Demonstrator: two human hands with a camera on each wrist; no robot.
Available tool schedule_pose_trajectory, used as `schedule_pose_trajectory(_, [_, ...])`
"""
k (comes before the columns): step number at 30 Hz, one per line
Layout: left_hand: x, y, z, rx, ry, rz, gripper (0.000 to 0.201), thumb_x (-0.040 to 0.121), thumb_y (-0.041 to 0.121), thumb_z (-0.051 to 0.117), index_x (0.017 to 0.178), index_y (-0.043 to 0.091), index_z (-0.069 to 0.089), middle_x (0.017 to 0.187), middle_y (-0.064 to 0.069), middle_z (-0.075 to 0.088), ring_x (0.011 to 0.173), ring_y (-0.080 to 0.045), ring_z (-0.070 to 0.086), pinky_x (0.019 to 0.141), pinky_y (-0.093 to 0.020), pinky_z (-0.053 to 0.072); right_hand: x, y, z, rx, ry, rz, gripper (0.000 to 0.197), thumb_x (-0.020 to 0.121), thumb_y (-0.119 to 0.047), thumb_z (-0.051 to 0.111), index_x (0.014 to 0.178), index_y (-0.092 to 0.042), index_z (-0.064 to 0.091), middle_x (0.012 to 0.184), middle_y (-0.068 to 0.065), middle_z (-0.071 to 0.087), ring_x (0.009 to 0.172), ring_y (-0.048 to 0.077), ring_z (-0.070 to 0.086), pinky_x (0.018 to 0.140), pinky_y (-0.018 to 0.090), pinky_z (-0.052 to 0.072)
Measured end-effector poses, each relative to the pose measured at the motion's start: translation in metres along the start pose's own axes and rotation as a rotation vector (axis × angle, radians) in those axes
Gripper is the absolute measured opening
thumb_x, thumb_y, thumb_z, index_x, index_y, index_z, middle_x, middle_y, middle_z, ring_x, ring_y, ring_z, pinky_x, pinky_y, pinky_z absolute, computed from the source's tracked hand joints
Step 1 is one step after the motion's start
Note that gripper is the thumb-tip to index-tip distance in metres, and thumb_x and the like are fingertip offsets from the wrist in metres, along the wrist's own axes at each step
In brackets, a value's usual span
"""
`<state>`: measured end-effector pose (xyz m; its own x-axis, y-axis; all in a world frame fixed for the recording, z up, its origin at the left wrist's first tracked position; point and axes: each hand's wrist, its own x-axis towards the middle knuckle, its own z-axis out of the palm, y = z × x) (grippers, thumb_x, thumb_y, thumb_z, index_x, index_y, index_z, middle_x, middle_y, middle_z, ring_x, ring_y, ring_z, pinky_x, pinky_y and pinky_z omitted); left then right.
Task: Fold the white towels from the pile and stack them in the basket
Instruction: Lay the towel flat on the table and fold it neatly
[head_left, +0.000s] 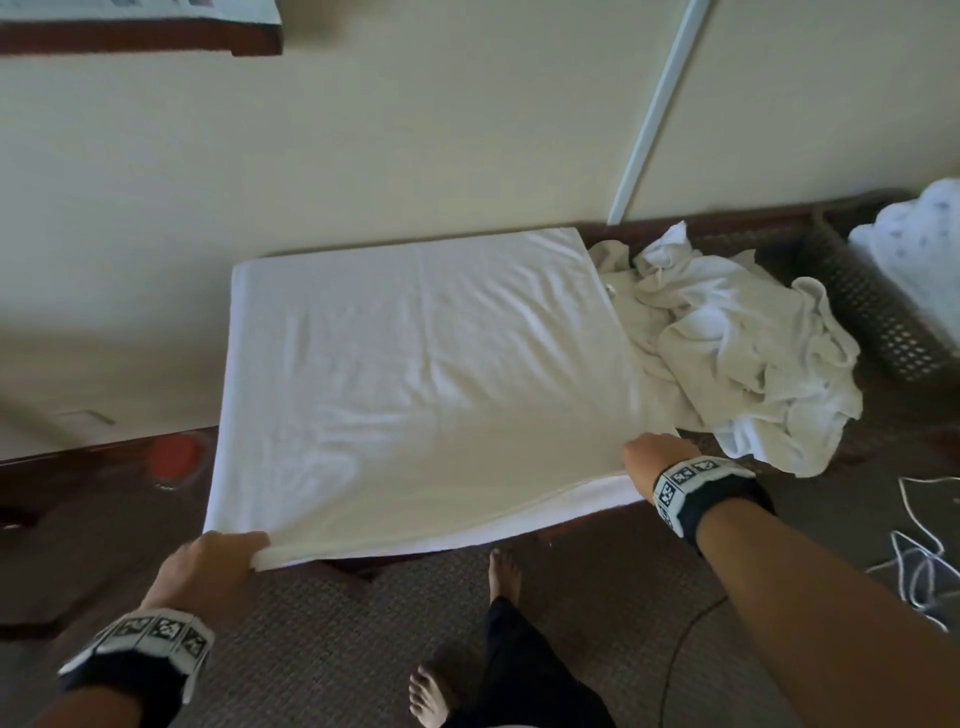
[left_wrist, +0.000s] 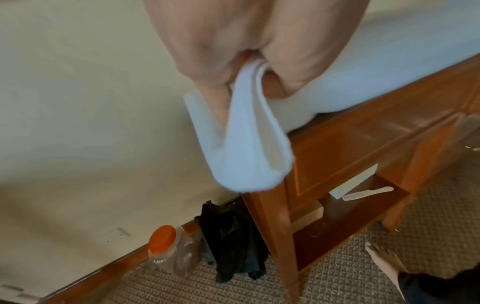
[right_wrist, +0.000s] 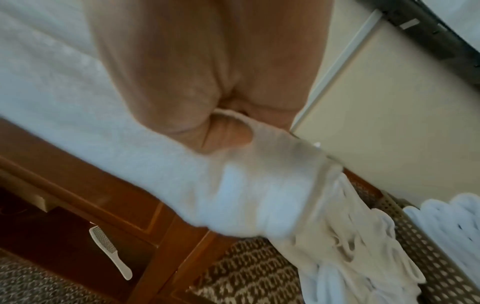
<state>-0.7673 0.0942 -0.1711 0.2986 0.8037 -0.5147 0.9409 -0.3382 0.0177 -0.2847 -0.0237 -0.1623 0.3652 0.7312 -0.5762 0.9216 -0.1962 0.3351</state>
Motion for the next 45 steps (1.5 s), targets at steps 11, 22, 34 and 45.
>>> schedule_pose_trajectory(11, [0.085, -0.023, -0.063, 0.051, 0.026, -0.083, 0.032, 0.096, 0.006, 0.046, 0.111, 0.024, 0.067, 0.118, 0.002, 0.069, 0.104, -0.016, 0.066, 0.091, -0.028, 0.052, 0.049, 0.030, -0.047, 0.112, 0.065, 0.099, 0.032, 0.091, -0.004, 0.045, 0.112, -0.013, 0.067, 0.105, 0.008, 0.069, 0.092, 0.029, 0.067, 0.078, 0.036, 0.055])
schedule_pose_trajectory(22, [0.197, -0.028, -0.146, 0.077, 0.138, -0.162, 0.031, 0.088, 0.007, 0.052, 0.105, 0.026, 0.069, 0.120, -0.007, 0.067, 0.109, -0.031, 0.063, 0.094, -0.043, 0.052, 0.164, 0.049, -0.137, 0.147, 0.152, 0.053, 0.023, 0.089, -0.006, 0.048, 0.100, -0.015, 0.067, 0.103, 0.010, 0.068, 0.091, 0.033, 0.065, 0.081, 0.040, 0.056])
schedule_pose_trajectory(34, [0.234, 0.002, -0.123, -0.092, 0.376, -0.149, 0.063, 0.084, 0.018, 0.069, 0.144, 0.019, 0.049, 0.149, -0.016, 0.048, 0.127, -0.044, 0.050, 0.105, -0.058, 0.041, 0.227, 0.035, -0.128, 0.127, 0.462, 0.034, 0.039, 0.083, -0.016, 0.062, 0.121, -0.016, 0.058, 0.135, 0.011, 0.048, 0.114, 0.036, 0.049, 0.087, 0.047, 0.042])
schedule_pose_trajectory(45, [0.151, 0.008, -0.001, -0.204, 0.167, -0.103, 0.083, 0.078, 0.083, -0.002, 0.150, 0.050, -0.027, 0.160, 0.013, -0.035, 0.154, -0.023, -0.017, 0.123, -0.056, 0.000, 0.143, -0.033, -0.020, 0.404, 0.197, -0.065, 0.068, 0.092, -0.070, 0.008, 0.147, -0.047, -0.025, 0.156, -0.008, -0.037, 0.148, 0.024, -0.025, 0.121, 0.053, -0.002])
